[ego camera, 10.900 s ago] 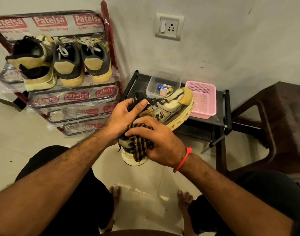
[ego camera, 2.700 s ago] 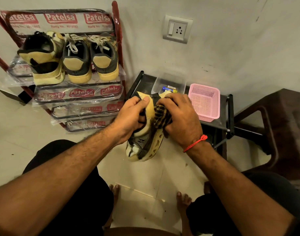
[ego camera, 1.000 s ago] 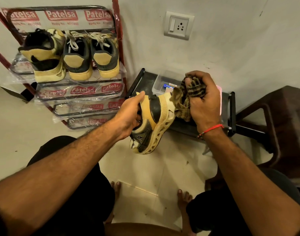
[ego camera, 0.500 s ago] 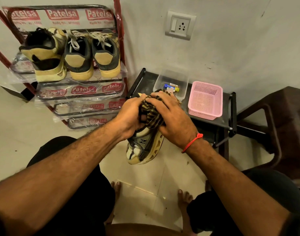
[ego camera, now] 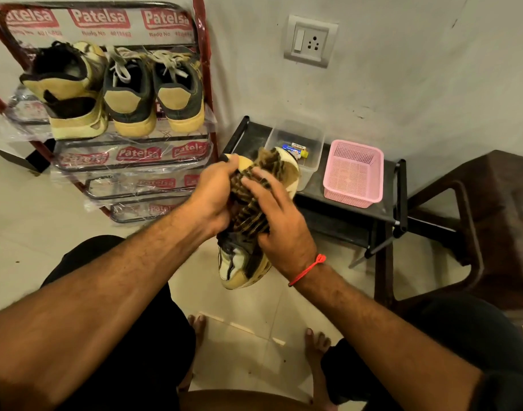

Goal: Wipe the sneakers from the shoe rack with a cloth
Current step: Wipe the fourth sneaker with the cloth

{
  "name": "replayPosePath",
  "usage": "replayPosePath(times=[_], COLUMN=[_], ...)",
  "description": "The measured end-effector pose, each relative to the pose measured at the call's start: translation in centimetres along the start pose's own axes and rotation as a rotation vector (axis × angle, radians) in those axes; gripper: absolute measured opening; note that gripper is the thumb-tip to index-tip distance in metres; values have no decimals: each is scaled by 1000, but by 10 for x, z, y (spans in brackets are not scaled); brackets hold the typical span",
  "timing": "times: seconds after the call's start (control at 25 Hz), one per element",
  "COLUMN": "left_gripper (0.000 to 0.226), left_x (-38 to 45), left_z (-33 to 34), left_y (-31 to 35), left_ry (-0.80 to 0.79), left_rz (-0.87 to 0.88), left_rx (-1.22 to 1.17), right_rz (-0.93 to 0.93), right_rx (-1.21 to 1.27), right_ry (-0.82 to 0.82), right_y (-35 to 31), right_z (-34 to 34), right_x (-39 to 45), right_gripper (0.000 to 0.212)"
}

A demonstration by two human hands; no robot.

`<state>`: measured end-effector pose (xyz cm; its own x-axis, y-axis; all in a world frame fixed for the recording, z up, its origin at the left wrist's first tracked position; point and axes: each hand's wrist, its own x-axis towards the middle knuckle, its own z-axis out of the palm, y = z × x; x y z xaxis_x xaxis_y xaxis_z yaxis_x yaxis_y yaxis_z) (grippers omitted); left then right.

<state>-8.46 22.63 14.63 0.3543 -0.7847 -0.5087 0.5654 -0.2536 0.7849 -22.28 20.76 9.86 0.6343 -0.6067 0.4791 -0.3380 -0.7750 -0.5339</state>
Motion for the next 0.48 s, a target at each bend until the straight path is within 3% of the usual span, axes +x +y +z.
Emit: replayPosePath(times=[0.16,0.28,0.48], left_gripper=[49,48,49], left_x=[2,-10,-14], left_z=[-12,-4,5], left_y=[7,-3,8], left_ry=[57,-32,-145], left_rz=[-90,-106,14], left_rx=[-65,-64,-29], right_rz=[-219,-296,-371], right_rx=[-45,-191,-328], right_ry=[-70,49,244], right_y=[-1,13,18], right_z=[11,1,-10], right_x=[-10,4,27], right_gripper=[57,44,32])
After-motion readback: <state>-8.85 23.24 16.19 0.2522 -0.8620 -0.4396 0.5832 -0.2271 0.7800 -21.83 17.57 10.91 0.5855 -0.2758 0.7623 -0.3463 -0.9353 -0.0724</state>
